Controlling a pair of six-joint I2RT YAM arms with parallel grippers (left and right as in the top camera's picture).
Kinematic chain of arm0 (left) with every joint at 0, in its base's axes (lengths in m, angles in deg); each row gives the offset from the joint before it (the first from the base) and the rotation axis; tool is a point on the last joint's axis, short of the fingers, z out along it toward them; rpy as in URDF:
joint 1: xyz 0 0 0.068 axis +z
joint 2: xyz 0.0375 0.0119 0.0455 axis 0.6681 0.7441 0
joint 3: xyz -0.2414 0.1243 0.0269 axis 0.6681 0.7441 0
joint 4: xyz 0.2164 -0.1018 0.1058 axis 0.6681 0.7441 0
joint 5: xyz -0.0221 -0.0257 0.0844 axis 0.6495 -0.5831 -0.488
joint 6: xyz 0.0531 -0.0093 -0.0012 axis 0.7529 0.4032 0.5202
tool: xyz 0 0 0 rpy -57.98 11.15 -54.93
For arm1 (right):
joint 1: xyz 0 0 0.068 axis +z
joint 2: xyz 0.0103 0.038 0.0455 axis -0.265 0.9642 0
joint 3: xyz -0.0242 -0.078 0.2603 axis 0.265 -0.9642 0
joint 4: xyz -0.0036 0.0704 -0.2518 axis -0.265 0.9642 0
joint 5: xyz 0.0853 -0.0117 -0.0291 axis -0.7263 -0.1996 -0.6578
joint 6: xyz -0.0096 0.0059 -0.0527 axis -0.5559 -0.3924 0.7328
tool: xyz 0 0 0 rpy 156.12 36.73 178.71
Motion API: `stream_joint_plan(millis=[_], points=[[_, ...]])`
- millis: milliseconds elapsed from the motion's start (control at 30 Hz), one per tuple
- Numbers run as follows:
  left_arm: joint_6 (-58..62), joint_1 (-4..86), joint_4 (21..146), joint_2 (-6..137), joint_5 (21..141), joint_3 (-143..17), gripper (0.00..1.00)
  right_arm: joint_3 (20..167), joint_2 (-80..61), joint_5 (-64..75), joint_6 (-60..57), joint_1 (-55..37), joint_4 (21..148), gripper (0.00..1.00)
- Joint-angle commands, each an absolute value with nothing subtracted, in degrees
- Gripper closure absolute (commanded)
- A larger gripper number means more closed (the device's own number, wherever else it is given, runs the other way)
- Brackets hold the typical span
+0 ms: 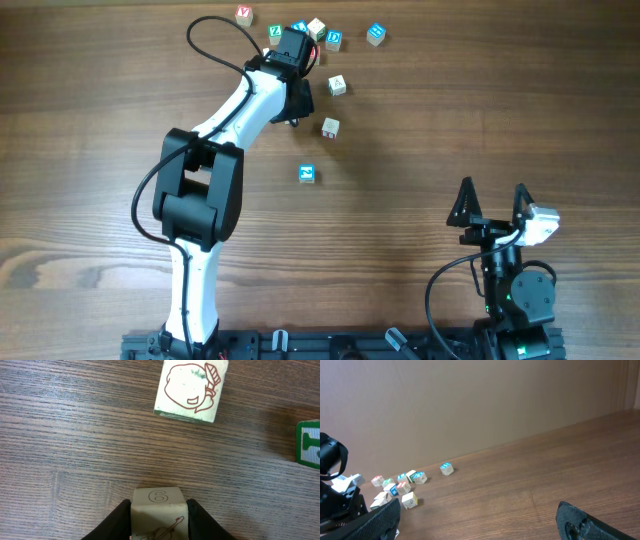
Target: Form a tower
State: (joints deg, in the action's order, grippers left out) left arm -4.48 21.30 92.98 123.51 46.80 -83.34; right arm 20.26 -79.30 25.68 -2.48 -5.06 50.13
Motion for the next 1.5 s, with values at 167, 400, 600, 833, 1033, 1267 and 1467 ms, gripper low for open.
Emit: stream_joint_plan(millis=[167, 400, 600, 833, 1033, 1267, 1467], points=[[-4.42, 21.08, 95.49, 115.57, 46.48, -83.54, 0.74, 20.22, -79.6, 26.47, -1.5, -5.3, 49.87, 0.0], [-4.44, 21.03, 105.44, 100.58, 48.73, -83.54, 0.81, 20.22, -79.6, 26.47, -1.52, -5.3, 49.87, 0.0], [-4.46, 18.94, 112.74, 99.64, 52.92, -80.37, 0.81, 20.22, -79.6, 26.47, -1.5, -5.3, 49.87, 0.0], [-7.28, 13.86, 104.5, 99.68, 52.68, -66.77, 0.8, 20.22, -79.6, 26.47, -1.52, -5.3, 49.87, 0.0], [-7.48, 12.23, 97.18, 99.71, 52.66, -59.97, 0.82, 20.22, -79.6, 26.47, -1.52, -5.3, 49.87, 0.0], [-7.5, 11.74, 94.9, 99.9, 52.29, -57.18, 0.83, 20.22, -79.6, 26.47, -1.52, -5.3, 49.87, 0.0], [-7.48, 11.64, 92.67, 99.92, 52.29, -55.67, 0.83, 20.22, -79.58, 26.47, -1.5, -5.3, 49.87, 0.0]])
